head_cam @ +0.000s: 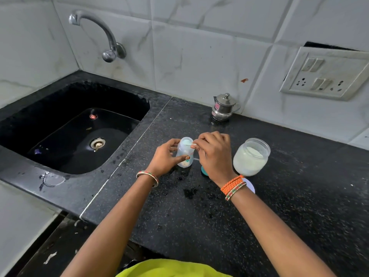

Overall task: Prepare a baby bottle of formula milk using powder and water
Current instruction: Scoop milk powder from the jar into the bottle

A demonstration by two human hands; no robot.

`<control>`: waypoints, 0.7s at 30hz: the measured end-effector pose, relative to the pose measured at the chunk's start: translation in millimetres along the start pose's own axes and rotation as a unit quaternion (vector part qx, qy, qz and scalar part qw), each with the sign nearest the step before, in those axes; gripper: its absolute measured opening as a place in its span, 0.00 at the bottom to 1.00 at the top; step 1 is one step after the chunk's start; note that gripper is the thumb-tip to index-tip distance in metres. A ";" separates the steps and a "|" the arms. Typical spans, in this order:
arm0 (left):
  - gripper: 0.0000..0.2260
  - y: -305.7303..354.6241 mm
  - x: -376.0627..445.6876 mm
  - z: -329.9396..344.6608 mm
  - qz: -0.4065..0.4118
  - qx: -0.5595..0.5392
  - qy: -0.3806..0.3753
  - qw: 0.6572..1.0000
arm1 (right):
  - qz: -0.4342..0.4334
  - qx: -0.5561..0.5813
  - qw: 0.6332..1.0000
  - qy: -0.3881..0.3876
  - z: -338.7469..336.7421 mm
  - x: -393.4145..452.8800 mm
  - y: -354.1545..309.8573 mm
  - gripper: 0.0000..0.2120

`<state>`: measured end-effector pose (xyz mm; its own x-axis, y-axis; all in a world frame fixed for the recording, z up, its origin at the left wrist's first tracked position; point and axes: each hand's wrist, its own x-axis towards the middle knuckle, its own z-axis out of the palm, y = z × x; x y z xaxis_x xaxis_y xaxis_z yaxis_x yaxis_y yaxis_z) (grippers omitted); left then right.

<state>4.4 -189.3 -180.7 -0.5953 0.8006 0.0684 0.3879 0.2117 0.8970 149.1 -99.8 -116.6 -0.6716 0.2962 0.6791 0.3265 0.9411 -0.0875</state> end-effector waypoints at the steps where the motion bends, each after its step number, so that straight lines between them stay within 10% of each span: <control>1: 0.25 -0.4 0.6 0.1 0.001 -0.002 0.002 1.000 | -0.005 -0.009 1.000 0.009 0.0 0.9 0.8 0.04; 21: 0.25 -4.3 6.7 -4.4 -0.008 -0.016 -0.023 1.000 | 0.067 -0.008 0.997 -0.048 7.1 20.9 -0.8 0.08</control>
<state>-4.4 -187.3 -182.2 -0.5678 0.8225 0.0338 0.3554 0.2079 0.9113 130.2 -93.2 -107.6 -0.6821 0.4340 0.5885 0.4275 0.8896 -0.1607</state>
